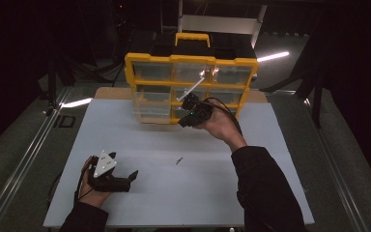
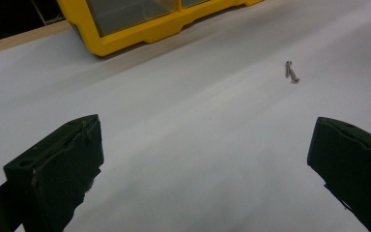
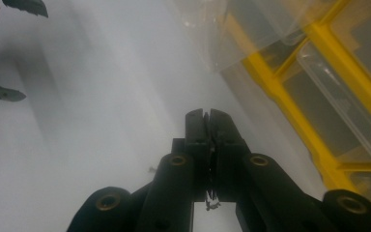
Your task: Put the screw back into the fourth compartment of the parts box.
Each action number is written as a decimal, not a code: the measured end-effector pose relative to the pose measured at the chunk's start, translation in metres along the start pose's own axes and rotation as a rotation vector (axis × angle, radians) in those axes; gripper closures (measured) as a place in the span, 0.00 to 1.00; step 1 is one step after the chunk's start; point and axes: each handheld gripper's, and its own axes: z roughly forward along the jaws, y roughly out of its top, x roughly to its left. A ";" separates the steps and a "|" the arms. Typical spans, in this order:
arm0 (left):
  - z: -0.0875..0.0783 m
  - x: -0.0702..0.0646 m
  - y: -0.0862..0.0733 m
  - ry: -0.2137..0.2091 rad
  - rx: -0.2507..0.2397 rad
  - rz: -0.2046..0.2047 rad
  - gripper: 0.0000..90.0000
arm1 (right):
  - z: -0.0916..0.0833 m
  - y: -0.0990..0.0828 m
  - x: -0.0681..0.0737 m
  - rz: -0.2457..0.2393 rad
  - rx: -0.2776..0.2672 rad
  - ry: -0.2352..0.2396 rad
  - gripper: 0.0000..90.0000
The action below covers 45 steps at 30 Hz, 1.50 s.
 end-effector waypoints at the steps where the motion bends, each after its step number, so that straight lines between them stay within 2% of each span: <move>1: 0.000 0.000 0.000 0.000 0.000 0.000 0.00 | -0.001 0.001 0.000 0.002 -0.004 -0.001 0.97; 19: 0.000 0.000 0.000 0.001 -0.002 0.002 0.00 | -0.022 0.020 -0.001 0.037 -0.048 -0.033 0.97; 28: 0.000 0.000 0.000 0.001 -0.001 0.000 0.00 | -0.025 0.028 -0.001 0.067 -0.074 -0.052 0.97; 45: 0.000 0.001 0.000 0.000 -0.002 -0.006 0.00 | -0.027 0.044 0.005 0.086 -0.100 -0.099 0.97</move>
